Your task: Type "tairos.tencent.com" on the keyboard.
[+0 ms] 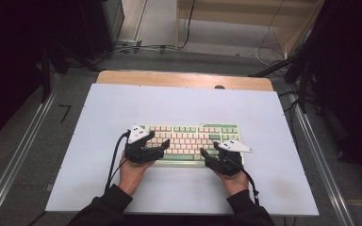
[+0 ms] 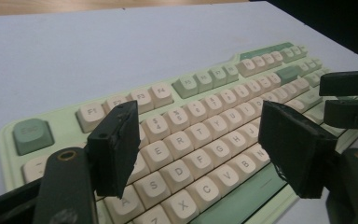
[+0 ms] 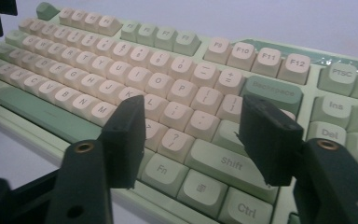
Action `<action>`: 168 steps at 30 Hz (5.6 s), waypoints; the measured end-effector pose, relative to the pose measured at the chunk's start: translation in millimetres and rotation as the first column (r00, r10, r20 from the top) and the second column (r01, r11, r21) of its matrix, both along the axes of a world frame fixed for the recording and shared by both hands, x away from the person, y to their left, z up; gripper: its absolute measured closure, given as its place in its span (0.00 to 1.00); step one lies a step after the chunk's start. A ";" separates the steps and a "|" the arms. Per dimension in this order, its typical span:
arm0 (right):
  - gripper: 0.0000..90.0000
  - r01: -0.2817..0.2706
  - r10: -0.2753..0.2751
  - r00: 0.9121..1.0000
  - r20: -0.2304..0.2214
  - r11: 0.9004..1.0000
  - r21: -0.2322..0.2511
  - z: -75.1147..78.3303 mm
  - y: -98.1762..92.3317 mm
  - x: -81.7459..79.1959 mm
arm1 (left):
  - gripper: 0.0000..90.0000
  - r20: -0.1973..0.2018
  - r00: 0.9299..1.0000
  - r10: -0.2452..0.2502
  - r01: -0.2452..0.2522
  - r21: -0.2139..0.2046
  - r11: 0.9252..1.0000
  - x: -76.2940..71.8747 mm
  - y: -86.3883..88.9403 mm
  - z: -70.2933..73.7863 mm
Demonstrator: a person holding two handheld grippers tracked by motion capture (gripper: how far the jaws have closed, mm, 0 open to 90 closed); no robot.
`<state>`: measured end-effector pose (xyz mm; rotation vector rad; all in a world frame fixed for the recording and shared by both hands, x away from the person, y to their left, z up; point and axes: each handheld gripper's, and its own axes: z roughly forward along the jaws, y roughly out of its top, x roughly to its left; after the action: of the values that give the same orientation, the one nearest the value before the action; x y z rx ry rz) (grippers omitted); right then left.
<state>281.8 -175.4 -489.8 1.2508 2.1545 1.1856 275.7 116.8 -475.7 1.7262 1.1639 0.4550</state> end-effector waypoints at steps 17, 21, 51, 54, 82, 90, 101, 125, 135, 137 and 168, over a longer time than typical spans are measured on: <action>0.89 -0.074 0.074 0.997 0.007 0.997 -0.022 -1.4 18.8 5.9 | 0.32 -0.005 0.998 0.064 -0.064 0.001 0.998 -12.1 22.0 -2.4; 0.96 -0.085 0.085 0.996 0.006 0.996 -0.025 -1.6 21.5 6.2 | 0.32 -0.007 0.997 0.073 -0.073 0.004 0.997 -13.3 24.7 -2.7; 0.97 -0.108 0.107 0.994 -0.036 0.993 -0.052 -8.7 25.9 6.3 | 0.32 -0.011 0.996 0.084 -0.084 0.002 0.996 -13.3 30.1 -3.2; 0.97 -0.112 0.111 0.993 -0.034 0.993 -0.041 -7.8 25.8 5.6 | 0.32 -0.010 0.996 0.084 -0.084 0.000 0.996 -13.4 30.0 -3.0; 0.30 -0.029 0.029 1.000 0.004 0.999 0.022 2.2 14.4 8.2 | 0.88 -0.035 0.998 -0.057 0.056 -0.027 0.998 -13.7 22.0 -6.7; 0.30 -0.021 0.021 1.000 0.005 1.000 0.019 2.2 11.1 6.3 | 1.00 -0.061 0.993 -0.101 0.101 -0.003 0.995 -8.7 11.8 -10.8; 0.31 0.015 -0.015 1.000 0.005 1.000 0.020 2.6 0.5 2.0 | 1.00 -0.069 0.991 -0.118 0.120 0.023 0.992 -3.6 -0.5 -12.8; 0.31 0.032 -0.032 0.999 0.001 0.999 0.021 2.2 -5.9 -0.8 | 1.00 -0.129 0.985 -0.114 0.125 0.077 0.989 2.1 -8.9 -18.1; 0.32 0.032 -0.032 0.999 0.002 0.999 0.017 1.9 -6.0 -0.8 | 1.00 -0.130 0.986 -0.108 0.119 0.083 0.989 2.4 -9.8 -18.6; 0.32 0.032 -0.032 0.999 0.001 0.999 0.016 1.7 -5.9 -0.8 | 1.00 -0.138 0.984 -0.109 0.123 0.093 0.988 3.0 -9.9 -18.8; 0.39 0.073 -0.074 0.997 0.010 0.997 0.012 2.9 -16.6 -5.1 | 0.33 0.038 0.997 0.065 -0.066 0.039 0.997 0.9 -0.9 -8.8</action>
<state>276.8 -192.0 -486.9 1.3147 2.0785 1.1740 276.6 115.9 -484.5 1.7106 1.1946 0.5513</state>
